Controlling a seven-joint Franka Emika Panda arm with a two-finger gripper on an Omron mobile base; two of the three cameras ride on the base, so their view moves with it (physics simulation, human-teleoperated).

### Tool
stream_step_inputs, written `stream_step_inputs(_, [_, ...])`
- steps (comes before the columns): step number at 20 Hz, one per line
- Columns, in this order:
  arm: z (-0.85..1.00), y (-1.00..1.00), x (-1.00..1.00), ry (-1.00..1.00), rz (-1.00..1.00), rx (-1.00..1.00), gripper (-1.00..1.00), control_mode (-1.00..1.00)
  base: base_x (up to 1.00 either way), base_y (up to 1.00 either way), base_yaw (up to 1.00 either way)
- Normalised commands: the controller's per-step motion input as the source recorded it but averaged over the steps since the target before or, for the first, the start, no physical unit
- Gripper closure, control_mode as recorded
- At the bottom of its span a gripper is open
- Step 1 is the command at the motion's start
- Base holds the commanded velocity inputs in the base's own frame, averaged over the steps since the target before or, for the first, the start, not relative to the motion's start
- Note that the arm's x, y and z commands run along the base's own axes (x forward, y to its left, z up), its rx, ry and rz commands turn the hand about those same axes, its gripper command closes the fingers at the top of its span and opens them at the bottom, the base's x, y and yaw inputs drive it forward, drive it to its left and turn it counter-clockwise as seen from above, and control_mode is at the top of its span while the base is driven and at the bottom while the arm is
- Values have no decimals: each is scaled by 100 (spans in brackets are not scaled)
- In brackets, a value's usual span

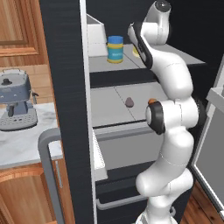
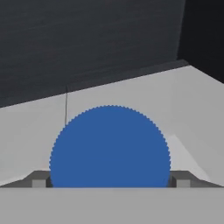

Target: Place the mayonnaise and mayonnaise from the counter to the top shelf of the fridge. If the existing items in the fridge are on the top shelf, move them to other shelves.

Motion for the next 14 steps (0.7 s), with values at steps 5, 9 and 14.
stream_step_inputs(5, [-24,-6,0,5,2,-4,100,-100,0,0,0])
stream_step_inputs(9, [-1,-1,4,0,1,0,100,-100,0,0,0])
stream_step_inputs(14, [-3,0,3,0,0,0,100,-100,0,0,0])
